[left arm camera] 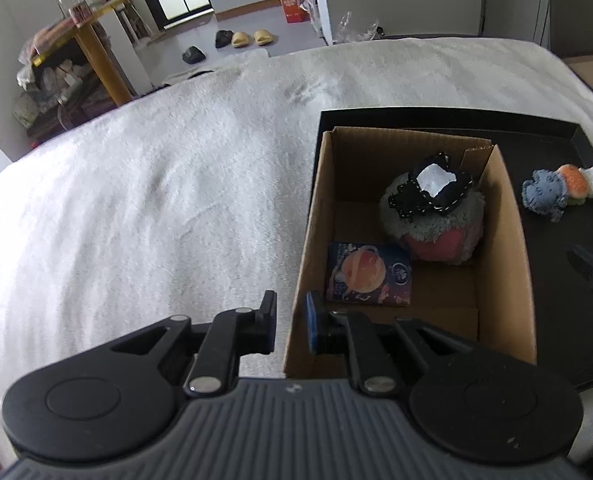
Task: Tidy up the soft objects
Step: 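Move the open right gripper back over the tray to the blue denim plush, then close the right gripper on the blue denim plush and lift it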
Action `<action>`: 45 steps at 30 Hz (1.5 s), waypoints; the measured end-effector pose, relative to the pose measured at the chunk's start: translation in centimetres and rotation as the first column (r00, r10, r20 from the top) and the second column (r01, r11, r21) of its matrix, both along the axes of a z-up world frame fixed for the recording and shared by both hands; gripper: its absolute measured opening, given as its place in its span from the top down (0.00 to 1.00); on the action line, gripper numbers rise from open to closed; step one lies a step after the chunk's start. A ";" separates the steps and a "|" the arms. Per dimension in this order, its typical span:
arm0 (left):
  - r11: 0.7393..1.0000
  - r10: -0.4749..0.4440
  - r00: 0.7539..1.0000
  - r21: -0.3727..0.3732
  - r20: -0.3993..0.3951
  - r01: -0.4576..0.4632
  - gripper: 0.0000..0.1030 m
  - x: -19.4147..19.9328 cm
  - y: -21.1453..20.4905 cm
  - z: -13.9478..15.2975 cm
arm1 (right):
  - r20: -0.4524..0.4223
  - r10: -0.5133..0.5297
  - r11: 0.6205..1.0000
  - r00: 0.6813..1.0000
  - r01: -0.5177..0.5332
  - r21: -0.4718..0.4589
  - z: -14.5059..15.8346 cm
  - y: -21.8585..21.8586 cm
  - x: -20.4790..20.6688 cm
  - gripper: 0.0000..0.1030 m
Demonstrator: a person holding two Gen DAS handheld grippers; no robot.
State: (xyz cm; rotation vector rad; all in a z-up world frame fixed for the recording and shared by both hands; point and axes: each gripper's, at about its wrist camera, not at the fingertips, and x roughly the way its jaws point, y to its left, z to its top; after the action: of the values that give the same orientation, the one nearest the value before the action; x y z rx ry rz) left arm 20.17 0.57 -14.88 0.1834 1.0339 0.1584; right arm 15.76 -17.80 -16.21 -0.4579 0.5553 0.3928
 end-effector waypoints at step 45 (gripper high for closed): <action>0.935 -0.017 0.998 0.352 -0.052 0.034 0.40 6.6 -9.3 -1.3 | -0.402 -0.239 0.681 0.884 0.448 0.579 -9.4 -13.3 8.9 0.34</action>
State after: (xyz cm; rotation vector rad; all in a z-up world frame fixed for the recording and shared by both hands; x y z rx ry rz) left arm 26.76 -8.73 -16.18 0.5298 1.0452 0.3182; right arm 24.63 -31.12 -25.60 0.4136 0.7353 0.2613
